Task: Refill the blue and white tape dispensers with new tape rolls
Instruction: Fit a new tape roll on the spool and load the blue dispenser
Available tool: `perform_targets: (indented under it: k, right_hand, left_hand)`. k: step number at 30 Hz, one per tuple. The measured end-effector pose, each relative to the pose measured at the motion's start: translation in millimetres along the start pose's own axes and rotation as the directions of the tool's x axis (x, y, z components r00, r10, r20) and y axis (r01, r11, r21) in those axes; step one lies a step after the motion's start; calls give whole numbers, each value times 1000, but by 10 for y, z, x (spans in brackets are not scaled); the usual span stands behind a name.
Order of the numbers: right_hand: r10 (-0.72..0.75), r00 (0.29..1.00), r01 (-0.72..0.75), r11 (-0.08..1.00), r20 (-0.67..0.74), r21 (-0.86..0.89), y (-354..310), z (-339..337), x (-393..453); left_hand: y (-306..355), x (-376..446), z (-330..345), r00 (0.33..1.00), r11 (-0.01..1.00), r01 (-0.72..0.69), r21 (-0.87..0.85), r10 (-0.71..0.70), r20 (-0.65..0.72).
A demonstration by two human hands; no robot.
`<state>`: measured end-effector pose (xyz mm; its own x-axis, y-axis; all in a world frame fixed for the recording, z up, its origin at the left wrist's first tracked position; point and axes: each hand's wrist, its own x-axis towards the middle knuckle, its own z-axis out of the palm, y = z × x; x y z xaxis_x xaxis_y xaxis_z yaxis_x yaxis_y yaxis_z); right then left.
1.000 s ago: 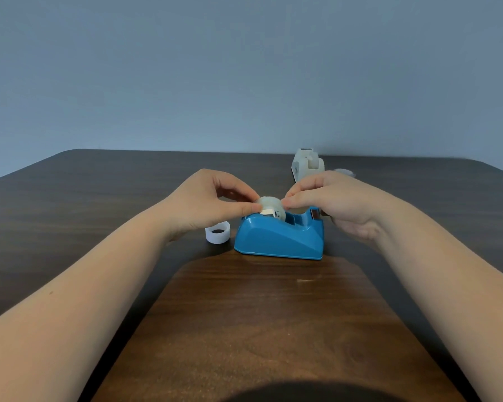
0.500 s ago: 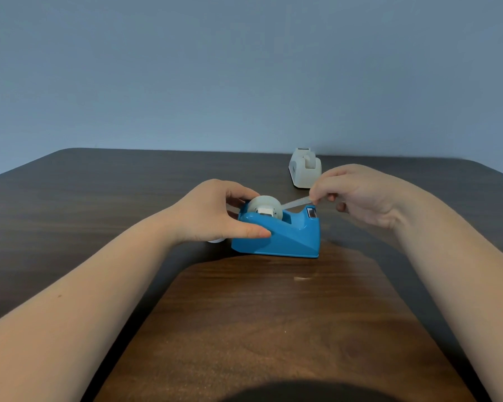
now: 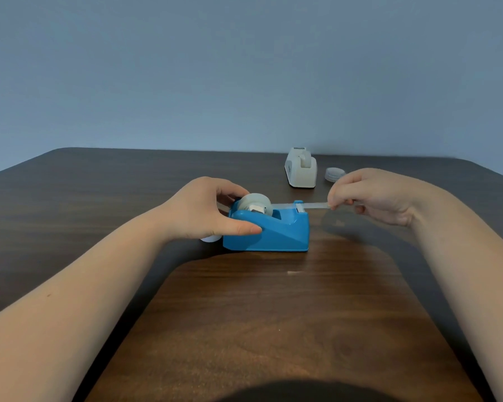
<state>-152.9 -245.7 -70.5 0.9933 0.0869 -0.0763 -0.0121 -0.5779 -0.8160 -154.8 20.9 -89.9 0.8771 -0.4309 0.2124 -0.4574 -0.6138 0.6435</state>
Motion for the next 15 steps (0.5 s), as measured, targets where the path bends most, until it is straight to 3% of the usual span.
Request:
perform_targets:
  k: [15]
  right_hand:
    - [36,994,-9,963,99,-269,-82,272,4]
  left_hand:
    - [-5,15,13,1000,1000,4,21,-4,-12]
